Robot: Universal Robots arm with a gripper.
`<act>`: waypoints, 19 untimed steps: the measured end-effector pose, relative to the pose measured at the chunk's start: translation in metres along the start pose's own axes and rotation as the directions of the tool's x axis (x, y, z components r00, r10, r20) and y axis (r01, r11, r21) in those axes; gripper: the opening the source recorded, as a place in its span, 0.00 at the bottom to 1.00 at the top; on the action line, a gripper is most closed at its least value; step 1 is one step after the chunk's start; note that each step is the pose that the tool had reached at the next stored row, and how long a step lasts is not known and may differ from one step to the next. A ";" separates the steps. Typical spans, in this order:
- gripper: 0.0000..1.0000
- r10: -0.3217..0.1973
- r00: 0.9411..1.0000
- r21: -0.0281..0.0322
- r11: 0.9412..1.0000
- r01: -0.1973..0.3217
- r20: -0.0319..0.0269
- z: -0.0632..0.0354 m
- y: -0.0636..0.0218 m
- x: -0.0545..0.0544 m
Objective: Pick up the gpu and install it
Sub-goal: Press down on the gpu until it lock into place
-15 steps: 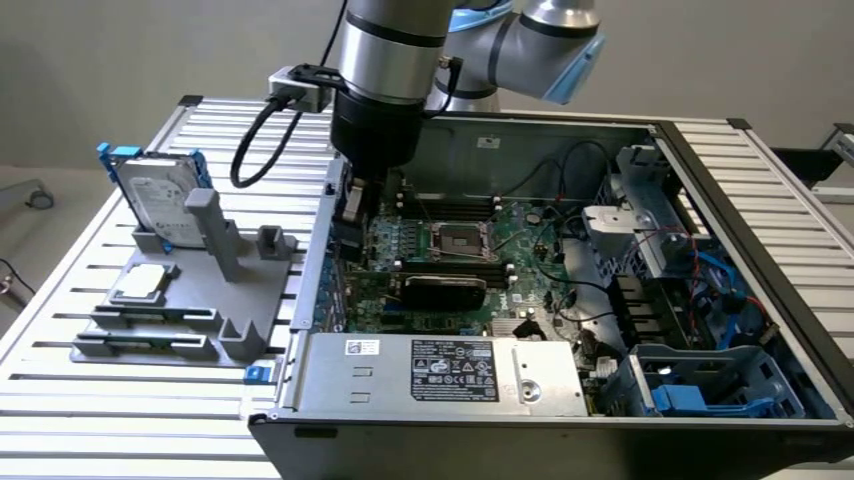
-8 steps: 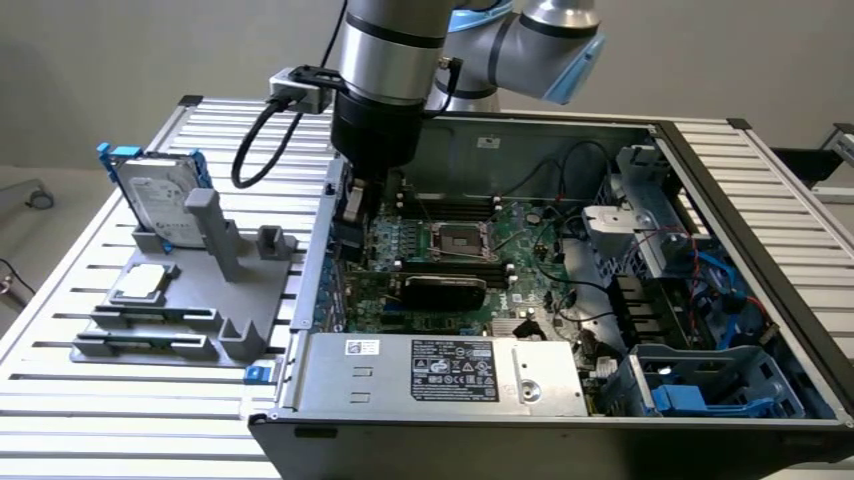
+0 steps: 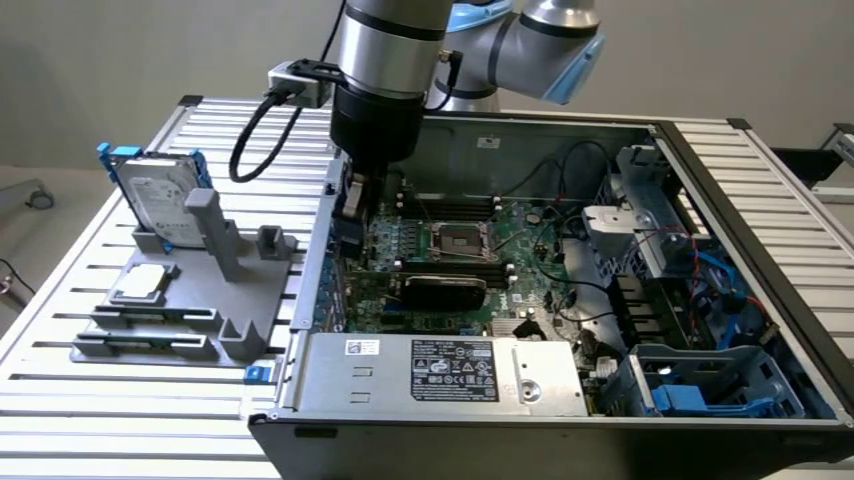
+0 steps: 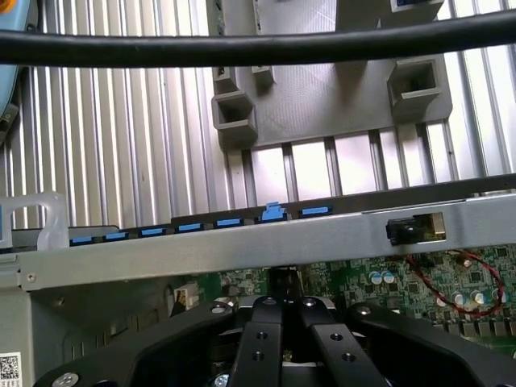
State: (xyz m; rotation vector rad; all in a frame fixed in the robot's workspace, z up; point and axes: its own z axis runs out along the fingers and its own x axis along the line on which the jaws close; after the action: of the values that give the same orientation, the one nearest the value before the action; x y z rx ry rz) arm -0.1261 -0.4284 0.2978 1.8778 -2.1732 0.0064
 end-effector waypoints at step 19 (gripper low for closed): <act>0.11 0.011 1.000 0.001 1.000 -0.011 -0.006 0.0042 0.0016 -0.003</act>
State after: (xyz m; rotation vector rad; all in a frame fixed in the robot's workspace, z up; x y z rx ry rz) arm -0.1282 -0.4263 0.2936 1.8639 -2.1801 0.0147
